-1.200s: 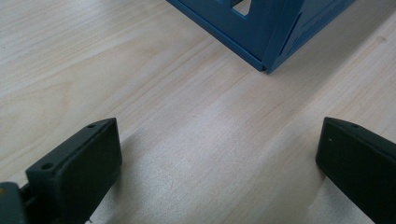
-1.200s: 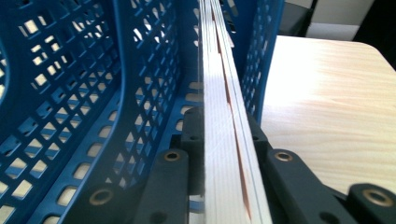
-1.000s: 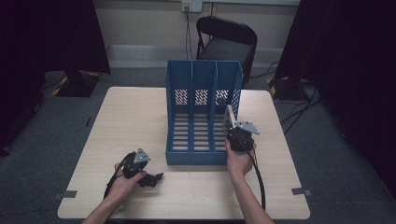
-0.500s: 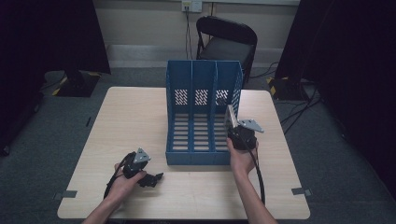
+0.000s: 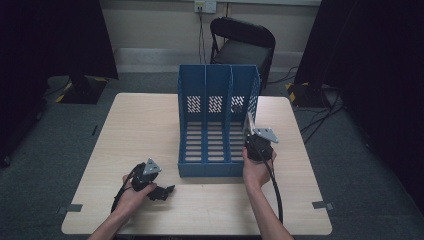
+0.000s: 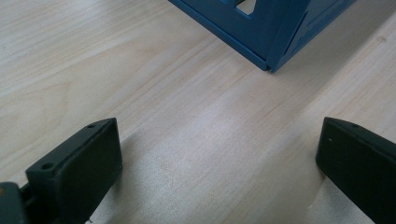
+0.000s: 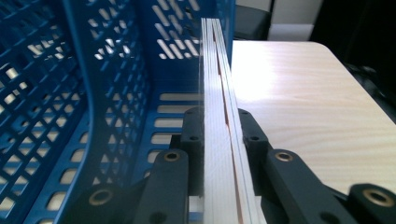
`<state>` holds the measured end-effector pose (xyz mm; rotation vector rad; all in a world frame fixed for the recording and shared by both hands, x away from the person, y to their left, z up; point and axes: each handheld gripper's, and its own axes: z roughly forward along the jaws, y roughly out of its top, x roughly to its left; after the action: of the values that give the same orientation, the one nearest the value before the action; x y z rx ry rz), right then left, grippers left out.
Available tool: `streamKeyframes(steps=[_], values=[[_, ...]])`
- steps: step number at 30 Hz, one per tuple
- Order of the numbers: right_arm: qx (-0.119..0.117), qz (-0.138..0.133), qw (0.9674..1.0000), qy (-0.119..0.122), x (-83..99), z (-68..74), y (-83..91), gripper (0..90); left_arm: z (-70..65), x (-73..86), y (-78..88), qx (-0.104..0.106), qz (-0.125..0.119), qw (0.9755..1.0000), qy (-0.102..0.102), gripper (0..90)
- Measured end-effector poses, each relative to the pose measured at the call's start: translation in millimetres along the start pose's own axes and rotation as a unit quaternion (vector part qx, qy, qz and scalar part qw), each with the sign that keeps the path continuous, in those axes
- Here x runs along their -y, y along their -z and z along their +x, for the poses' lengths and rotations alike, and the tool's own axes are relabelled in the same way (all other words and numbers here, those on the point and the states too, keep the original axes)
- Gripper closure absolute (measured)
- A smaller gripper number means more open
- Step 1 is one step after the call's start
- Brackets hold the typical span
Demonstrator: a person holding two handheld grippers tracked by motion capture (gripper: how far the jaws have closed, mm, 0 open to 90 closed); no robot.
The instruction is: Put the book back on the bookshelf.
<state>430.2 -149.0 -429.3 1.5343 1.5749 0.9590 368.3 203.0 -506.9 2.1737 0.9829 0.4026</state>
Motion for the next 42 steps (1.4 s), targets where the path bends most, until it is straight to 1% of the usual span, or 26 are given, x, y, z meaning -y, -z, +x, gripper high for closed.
streamKeyframes(steps=[3, 6, 10, 17, 19, 21, 23, 25, 27, 32, 36, 42], values=[[0.01, 0.002, 0.9999, 0.004, -0.3, 3.1, -0.2, 76.8, 0.0, 0.0, 0.0, 0.0, 0.0, 1.0, 0.0, 0.0], [0.011, 0.002, 0.9999, 0.001, -0.4, 2.6, -0.2, 76.6, 0.0, 0.0, 0.0, 0.0, 0.0, 1.0, 0.0, 0.0], [0.013, -0.001, 0.9999, 0.011, -0.7, 2.9, 0.1, 75.0, 0.0, 0.0, 0.0, 0.0, 0.0, 1.0, 0.0, 0.0], [0.012, 0.0, 0.9998, 0.012, -2.7, 1.4, 0.7, 71.7, 0.0, 0.0, 0.0, 0.0, 0.0, 1.0, 0.0, 0.0], [0.01, 0.0, 0.9999, 0.01, -3.0, 0.6, 0.9, 69.0, 0.0, 0.0, 0.0, 0.0, 0.0, 1.0, -0.001, 0.0], [0.008, 0.002, 0.9999, 0.014, -3.7, 0.1, 1.2, 68.1, 0.0, 0.0, 0.0, 0.0, 0.0, 1.0, 0.0, 0.0], [0.0, 0.002, 0.9999, 0.014, -4.3, -0.8, 1.7, 66.4, 0.0, 0.0, 0.0, 0.0, 0.0, 1.0, 0.0, 0.0], [-0.001, 0.001, 0.9999, 0.016, -4.4, -0.9, 2.0, 65.6, 0.0, 0.0, 0.0, 0.0, 0.0, 1.0, -0.001, 0.0], [-0.005, -0.001, 0.9999, 0.012, -4.6, -1.3, 2.4, 63.8, 0.0, 0.0, 0.0, 0.0, 0.0, 1.0, 0.0, 0.0], [-0.011, 0.0, 0.9999, 0.011, -5.3, -1.2, 3.3, 60.5, -0.1, 0.0, 0.0, 0.0, 0.0, 1.0, 0.0, 0.0], [-0.015, 0.0, 0.9999, 0.005, -6.6, -2.9, 3.7, 58.6, 0.0, 0.0, 0.0, 0.0, 0.0, 1.0, 0.0, 0.0], [-0.03, 0.0, 0.9996, 0.0, -9.7, -6.1, 3.8, 55.5, -0.1, 0.0, 0.0, -0.001, 0.0, 1.0, 0.0, 0.0]])
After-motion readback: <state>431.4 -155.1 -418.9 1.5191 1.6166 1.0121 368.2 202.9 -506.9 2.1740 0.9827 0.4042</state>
